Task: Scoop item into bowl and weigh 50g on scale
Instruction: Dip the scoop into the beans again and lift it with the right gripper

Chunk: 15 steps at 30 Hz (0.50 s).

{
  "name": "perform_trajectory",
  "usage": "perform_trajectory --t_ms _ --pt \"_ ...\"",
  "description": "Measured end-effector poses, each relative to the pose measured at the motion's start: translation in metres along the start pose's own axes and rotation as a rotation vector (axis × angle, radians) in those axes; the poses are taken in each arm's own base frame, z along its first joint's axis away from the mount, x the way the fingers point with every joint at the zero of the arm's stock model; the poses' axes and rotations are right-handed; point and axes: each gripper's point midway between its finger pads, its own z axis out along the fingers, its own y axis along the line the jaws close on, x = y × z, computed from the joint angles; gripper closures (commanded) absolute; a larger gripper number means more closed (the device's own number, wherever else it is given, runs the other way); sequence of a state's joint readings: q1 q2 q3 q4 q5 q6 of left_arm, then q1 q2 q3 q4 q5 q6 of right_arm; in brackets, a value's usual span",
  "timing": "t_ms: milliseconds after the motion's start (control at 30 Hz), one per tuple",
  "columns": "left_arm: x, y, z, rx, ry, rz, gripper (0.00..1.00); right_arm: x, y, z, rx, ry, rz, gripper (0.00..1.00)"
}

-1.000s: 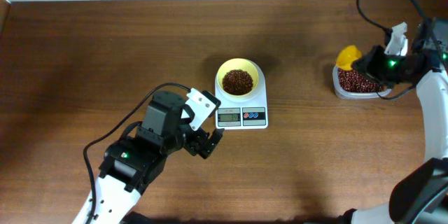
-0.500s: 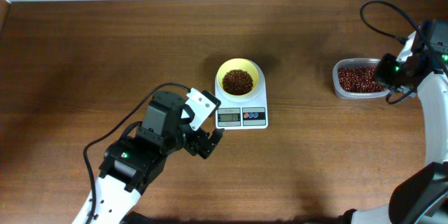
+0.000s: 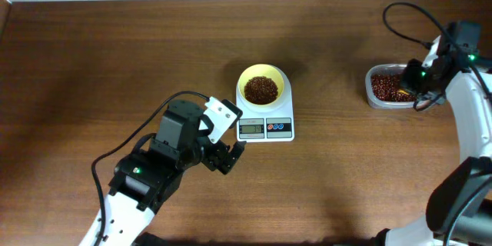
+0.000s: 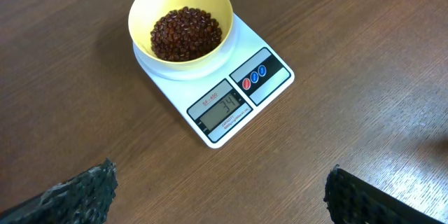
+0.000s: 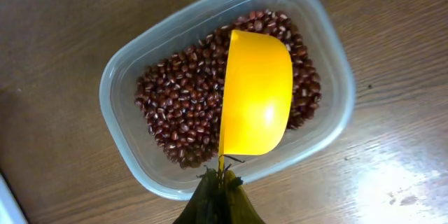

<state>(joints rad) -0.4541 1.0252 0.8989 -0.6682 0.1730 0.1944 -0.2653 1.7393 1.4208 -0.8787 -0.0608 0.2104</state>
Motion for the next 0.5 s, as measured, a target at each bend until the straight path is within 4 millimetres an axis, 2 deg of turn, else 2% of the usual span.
perform_trajectory --t_ms 333,500 --pt "0.0 0.0 0.0 0.0 0.0 0.0 0.01 0.007 0.0 0.017 0.006 0.033 -0.003 0.96" --pt "0.0 0.0 0.0 0.0 0.0 0.0 0.01 0.009 -0.002 0.031 0.011 0.059 -0.002 0.96"
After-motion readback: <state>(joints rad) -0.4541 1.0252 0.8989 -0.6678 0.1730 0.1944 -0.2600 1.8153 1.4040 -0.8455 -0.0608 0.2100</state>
